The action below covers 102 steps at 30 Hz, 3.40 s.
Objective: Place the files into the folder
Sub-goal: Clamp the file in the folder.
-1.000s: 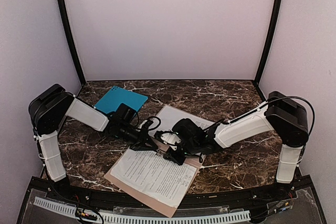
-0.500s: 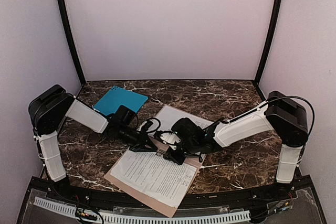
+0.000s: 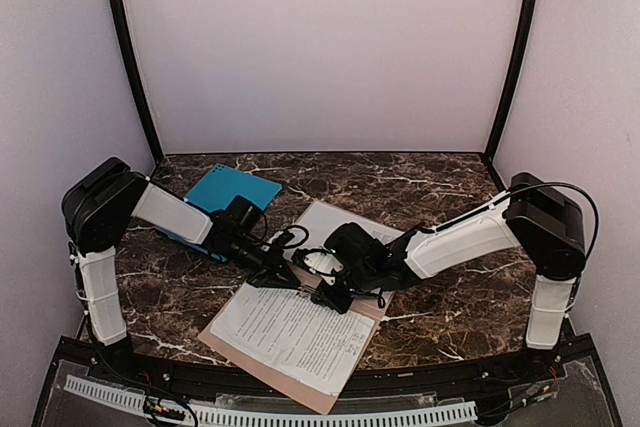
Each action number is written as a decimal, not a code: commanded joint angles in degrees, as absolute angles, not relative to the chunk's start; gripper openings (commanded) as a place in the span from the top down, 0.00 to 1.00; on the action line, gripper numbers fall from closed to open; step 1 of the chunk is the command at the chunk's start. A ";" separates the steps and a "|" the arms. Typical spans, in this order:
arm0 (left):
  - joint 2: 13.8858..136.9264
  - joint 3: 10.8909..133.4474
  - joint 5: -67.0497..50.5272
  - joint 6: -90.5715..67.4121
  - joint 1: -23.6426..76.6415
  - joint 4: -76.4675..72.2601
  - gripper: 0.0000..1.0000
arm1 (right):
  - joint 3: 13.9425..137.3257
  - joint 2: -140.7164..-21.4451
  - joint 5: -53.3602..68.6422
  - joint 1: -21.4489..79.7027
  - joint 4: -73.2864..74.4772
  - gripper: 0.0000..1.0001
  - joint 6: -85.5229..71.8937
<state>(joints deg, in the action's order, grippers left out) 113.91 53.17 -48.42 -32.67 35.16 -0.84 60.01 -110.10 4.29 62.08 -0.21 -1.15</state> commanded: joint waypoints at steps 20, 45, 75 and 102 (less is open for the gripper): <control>132.71 39.85 -21.20 -27.83 39.71 26.78 0.99 | 57.28 -114.26 2.37 61.97 6.64 0.79 2.12; 127.18 45.41 -33.19 -30.95 40.66 38.10 0.99 | 57.01 -113.77 2.11 61.98 5.74 0.79 2.37; 128.65 53.05 -27.31 -27.66 41.57 45.35 0.99 | 56.73 -114.36 2.58 61.96 5.26 0.79 2.64; 132.48 62.35 -18.63 -29.88 41.02 50.18 0.99 | 54.96 -113.26 2.29 62.05 4.07 0.80 2.50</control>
